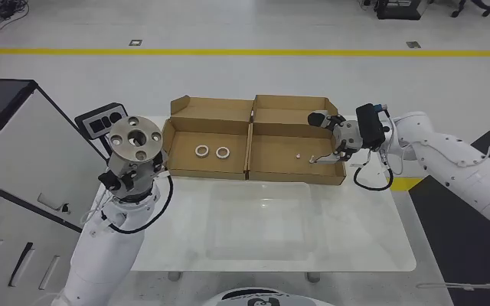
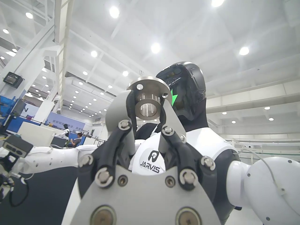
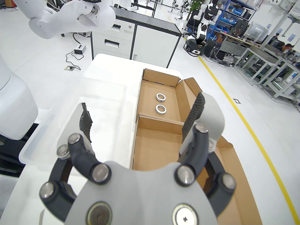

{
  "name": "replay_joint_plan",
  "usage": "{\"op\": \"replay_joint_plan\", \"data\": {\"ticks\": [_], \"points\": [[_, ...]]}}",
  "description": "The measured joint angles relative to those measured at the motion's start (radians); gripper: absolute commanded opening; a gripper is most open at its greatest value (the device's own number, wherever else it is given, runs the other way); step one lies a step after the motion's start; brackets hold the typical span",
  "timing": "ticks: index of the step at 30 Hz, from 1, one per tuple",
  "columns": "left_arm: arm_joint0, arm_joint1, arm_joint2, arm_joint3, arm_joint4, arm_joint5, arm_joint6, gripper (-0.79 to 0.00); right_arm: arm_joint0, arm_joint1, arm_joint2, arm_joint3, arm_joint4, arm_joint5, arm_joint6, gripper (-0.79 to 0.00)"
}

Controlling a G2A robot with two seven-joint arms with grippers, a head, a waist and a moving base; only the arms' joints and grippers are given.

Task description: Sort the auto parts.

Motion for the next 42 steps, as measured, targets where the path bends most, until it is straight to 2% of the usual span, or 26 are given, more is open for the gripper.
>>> {"op": "replay_joint_plan", "data": {"ticks": [30, 37, 42], "points": [[-0.001, 0.0, -0.001, -0.003, 0.005, 0.006, 0.006, -0.785, 0.0, 0.0, 0.0, 0.0, 0.0, 0.0, 0.0, 0.0], [-0.025, 0.002, -0.033, -0.024, 0.221, 0.163, 0.041, -0.785, 0.0, 0.0, 0.0, 0.0, 0.0, 0.0, 0.0, 0.0], [-0.034, 0.008, -0.043, -0.017, 0.421, 0.275, 0.014, -0.785, 0.0, 0.0, 0.0, 0.0, 0.0, 0.0, 0.0, 0.0]]}}
